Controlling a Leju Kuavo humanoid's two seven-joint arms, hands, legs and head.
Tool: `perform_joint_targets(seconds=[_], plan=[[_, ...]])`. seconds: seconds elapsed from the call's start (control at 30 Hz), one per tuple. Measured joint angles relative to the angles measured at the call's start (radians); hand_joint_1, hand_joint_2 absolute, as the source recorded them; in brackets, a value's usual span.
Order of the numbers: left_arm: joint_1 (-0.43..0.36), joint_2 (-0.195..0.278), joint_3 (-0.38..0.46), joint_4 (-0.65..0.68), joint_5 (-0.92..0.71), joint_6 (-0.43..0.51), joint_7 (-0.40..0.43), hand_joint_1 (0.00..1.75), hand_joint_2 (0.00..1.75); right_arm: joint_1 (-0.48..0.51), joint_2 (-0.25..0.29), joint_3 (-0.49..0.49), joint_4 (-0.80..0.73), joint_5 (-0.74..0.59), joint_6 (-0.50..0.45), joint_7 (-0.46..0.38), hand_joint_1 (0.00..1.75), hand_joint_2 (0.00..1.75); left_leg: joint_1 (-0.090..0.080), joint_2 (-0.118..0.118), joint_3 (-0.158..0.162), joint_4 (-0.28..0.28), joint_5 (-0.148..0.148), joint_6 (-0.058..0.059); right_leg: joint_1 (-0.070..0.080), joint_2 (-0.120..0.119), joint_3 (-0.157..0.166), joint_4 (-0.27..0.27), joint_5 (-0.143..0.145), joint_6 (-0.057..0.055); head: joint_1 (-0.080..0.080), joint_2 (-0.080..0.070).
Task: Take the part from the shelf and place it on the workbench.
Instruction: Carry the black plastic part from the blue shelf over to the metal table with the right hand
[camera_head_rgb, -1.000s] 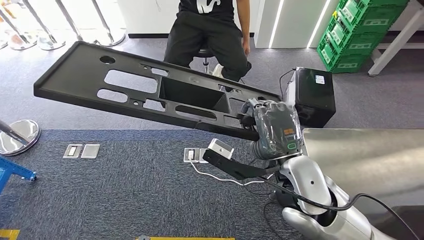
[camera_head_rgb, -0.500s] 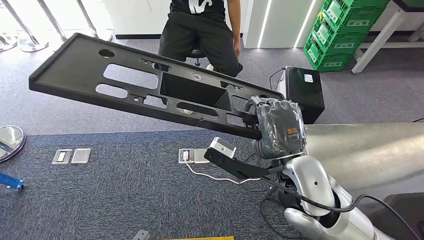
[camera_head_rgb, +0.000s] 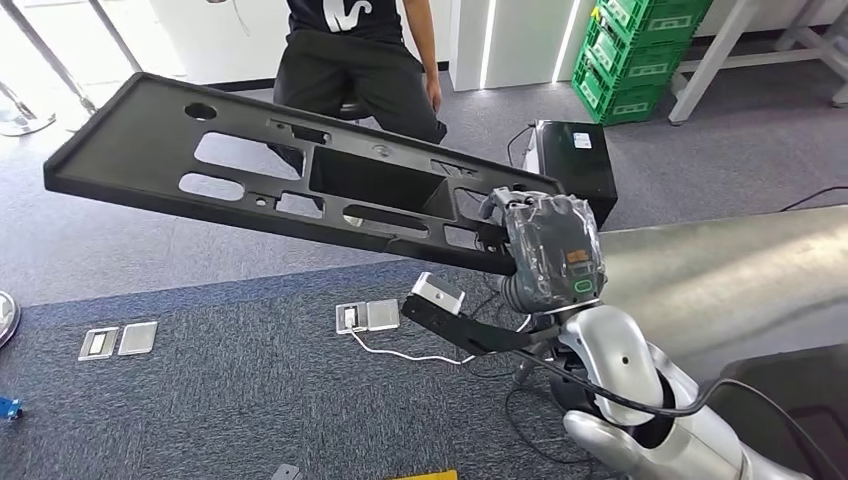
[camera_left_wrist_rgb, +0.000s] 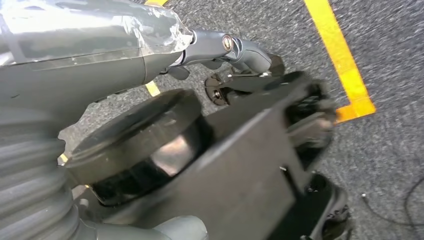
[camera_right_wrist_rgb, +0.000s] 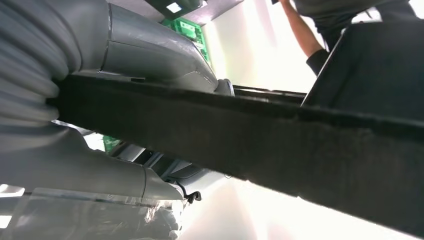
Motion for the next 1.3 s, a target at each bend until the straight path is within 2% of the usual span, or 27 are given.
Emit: perform_joint_targets(seconds=[0.03,0.1,0.17,0.2,0.27,0.33,0.37,0.43,0.47,0.5,0.53,0.57,0.63,0.67,0.7,0.77,0.83,0.9,0.97,1.0,1.03,1.07,1.13,1.17,1.23,1.3], plan=[[0.002,0.000,0.000,0.000,0.000,0.001,0.000,0.00,1.75,0.000,0.000,0.000,0.000,-0.001,0.000,0.000,1.75,1.75,0.000,-0.001,0.003,-0.015,0.022,0.002,0.001,0.007,0.000,0.001,0.000,0.000,-0.003,0.000],[0.003,0.000,0.000,0.000,0.000,0.003,0.000,0.00,1.75,0.000,0.000,0.000,0.000,-0.004,-0.001,0.000,1.75,1.75,0.000,-0.014,0.052,-0.136,0.097,0.010,0.001,0.021,0.001,0.004,-0.002,0.001,-0.009,0.000],[0.002,0.000,0.000,0.001,0.000,0.004,0.000,0.00,1.75,-0.001,0.000,0.000,0.000,-0.006,-0.002,0.000,1.75,1.75,0.001,-0.034,0.096,-0.247,0.141,0.016,0.003,0.033,-0.002,0.009,-0.003,0.007,-0.011,0.000],[0.003,0.000,0.000,0.002,0.000,0.004,0.000,0.00,1.75,-0.002,0.000,0.000,0.000,-0.007,-0.002,0.000,1.75,1.75,-0.001,-0.040,0.103,-0.269,0.145,0.019,0.003,0.038,-0.004,0.010,-0.003,0.011,-0.010,0.000],[0.002,0.000,0.000,0.002,0.001,0.004,0.000,0.00,1.75,-0.002,0.000,0.000,0.000,-0.007,-0.003,0.000,1.75,1.75,-0.002,-0.035,0.105,-0.277,0.147,0.025,0.001,0.046,-0.006,0.009,-0.001,0.023,-0.006,0.000],[-0.001,-0.001,0.001,0.003,0.001,0.004,0.000,0.00,1.75,-0.003,0.000,0.000,0.000,-0.006,-0.003,0.000,1.75,1.75,0.000,-0.025,0.110,-0.287,0.153,0.037,0.000,0.035,-0.015,0.031,-0.017,0.033,-0.001,0.000],[-0.002,-0.002,0.002,0.003,0.001,0.004,0.000,0.00,1.75,-0.003,0.000,0.000,0.000,-0.005,-0.003,0.000,1.75,1.75,0.001,-0.019,0.112,-0.292,0.156,0.042,0.000,0.023,-0.031,0.069,-0.041,0.037,0.004,0.000],[-0.001,-0.002,0.006,0.003,0.000,0.003,0.000,0.00,1.75,-0.002,0.000,0.001,0.000,-0.003,-0.004,0.000,1.75,1.75,-0.001,-0.009,0.112,-0.294,0.157,0.047,-0.005,0.000,-0.088,0.193,-0.103,0.044,0.016,0.000],[0.000,-0.002,0.007,0.003,-0.001,0.002,0.000,0.00,1.75,-0.001,0.000,0.001,0.001,-0.002,-0.004,0.000,1.75,1.75,-0.002,-0.003,0.112,-0.293,0.157,0.048,-0.008,-0.005,-0.116,0.252,-0.124,0.046,0.021,0.000],[0.001,-0.002,0.008,0.003,-0.001,0.002,0.000,0.00,1.75,0.000,0.000,0.001,0.002,-0.001,-0.003,0.000,1.75,1.75,-0.003,0.002,0.112,-0.293,0.156,0.048,-0.011,-0.007,-0.131,0.283,-0.129,0.048,0.025,0.000],[0.001,-0.002,0.010,0.003,-0.002,0.002,0.000,0.00,1.75,0.001,0.000,0.001,0.003,-0.001,-0.003,0.000,1.75,1.75,-0.003,0.007,0.112,-0.293,0.156,0.047,-0.012,-0.010,-0.127,0.277,-0.115,0.049,0.028,0.000],[0.000,-0.002,0.011,0.003,-0.002,0.001,0.000,0.00,1.75,0.001,0.000,0.001,0.003,0.000,-0.003,0.000,1.75,1.75,-0.003,0.012,0.113,-0.292,0.155,0.046,-0.013,-0.014,-0.104,0.232,-0.086,0.049,0.032,0.000],[0.000,-0.002,0.015,0.003,-0.004,0.000,0.000,0.00,1.75,0.001,0.000,0.001,0.003,0.000,-0.002,0.000,1.75,1.75,-0.005,0.020,0.115,-0.290,0.151,0.040,-0.010,-0.035,-0.034,0.092,-0.028,0.046,0.040,0.000],[-0.001,-0.002,0.016,0.003,-0.005,0.000,0.000,0.00,1.75,0.001,0.000,0.001,0.003,0.001,-0.001,0.000,1.75,1.75,-0.007,0.023,0.115,-0.289,0.149,0.036,-0.006,-0.043,-0.010,0.041,-0.014,0.042,0.042,0.000],[-0.001,-0.002,0.016,0.003,-0.006,0.000,0.001,0.00,1.75,0.001,0.000,0.000,0.003,0.001,-0.001,0.000,1.75,1.75,-0.008,0.026,0.115,-0.288,0.147,0.031,-0.002,-0.048,0.002,0.014,-0.010,0.038,0.043,0.000],[-0.001,-0.002,0.017,0.003,-0.011,-0.001,0.002,0.00,1.75,0.004,-0.001,-0.001,0.003,0.003,0.000,0.000,1.75,1.75,-0.009,0.034,0.116,-0.287,0.146,0.021,0.002,-0.038,0.002,0.006,-0.012,0.027,0.038,0.000],[-0.003,-0.002,0.017,0.003,-0.016,-0.002,0.003,0.00,1.75,0.008,-0.002,-0.003,0.003,0.007,0.000,0.000,1.75,1.75,-0.005,0.030,0.115,-0.270,0.130,0.010,0.000,-0.029,0.006,-0.001,-0.008,0.017,0.034,0.000],[-0.005,-0.002,0.018,0.003,-0.018,-0.003,0.004,0.00,1.75,0.011,-0.002,-0.003,0.002,0.010,0.000,0.000,1.75,1.75,-0.002,0.013,0.084,-0.189,0.080,0.003,-0.003,-0.020,0.010,-0.006,-0.005,0.007,0.024,0.000],[-0.004,-0.002,0.018,0.003,-0.019,-0.004,0.005,0.00,1.75,0.016,-0.002,-0.003,0.002,0.010,0.000,0.000,1.75,1.75,-0.002,0.003,0.025,-0.064,0.024,-0.001,-0.001,-0.010,0.010,-0.005,-0.005,0.002,0.010,0.000],[-0.003,-0.002,0.018,0.003,-0.020,-0.004,0.005,0.00,1.75,0.019,-0.002,-0.003,0.002,0.010,0.000,0.000,1.75,1.75,-0.001,0.002,0.004,-0.022,0.014,-0.002,0.000,-0.003,0.010,-0.004,-0.006,0.001,0.006,0.000],[-0.002,-0.002,0.018,0.003,-0.020,-0.004,0.006,0.00,1.75,0.021,-0.002,-0.003,0.002,0.010,0.000,0.000,1.75,1.75,-0.001,0.002,-0.003,-0.014,0.023,-0.002,0.001,0.004,0.010,-0.002,-0.007,0.000,0.004,0.000],[-0.002,-0.002,0.019,0.003,-0.020,-0.004,0.006,0.00,1.75,0.023,-0.002,-0.003,0.002,0.010,0.000,0.000,1.75,1.75,0.000,0.001,0.009,-0.044,0.051,-0.002,0.001,0.012,0.010,0.000,-0.008,0.001,0.001,0.000],[-0.004,-0.002,0.019,0.003,-0.021,-0.004,0.007,0.00,1.75,0.024,-0.002,-0.003,0.002,0.010,-0.001,0.000,1.75,1.75,0.002,-0.016,0.059,-0.165,0.120,0.002,0.001,0.026,0.009,0.006,-0.011,0.005,-0.005,0.000],[-0.005,-0.002,0.020,0.003,-0.022,-0.004,0.007,0.00,1.75,0.025,-0.002,-0.003,0.002,0.010,-0.002,0.000,1.75,1.75,0.004,-0.026,0.081,-0.220,0.141,0.006,0.002,0.033,0.007,0.010,-0.013,0.009,-0.007,0.000],[-0.006,-0.002,0.021,0.003,-0.023,-0.004,0.009,0.00,1.75,0.024,-0.002,-0.003,0.002,0.008,-0.004,0.000,1.75,1.75,0.003,-0.040,0.094,-0.264,0.147,0.013,0.002,0.043,0.000,0.014,-0.013,0.018,-0.006,0.000],[-0.008,-0.002,0.022,0.003,-0.023,-0.004,0.011,0.00,1.75,0.024,-0.002,-0.003,0.002,0.006,-0.005,0.000,1.75,1.75,0.002,-0.033,0.096,-0.271,0.150,0.024,-0.001,0.047,-0.004,0.015,-0.013,0.029,-0.001,0.000]])
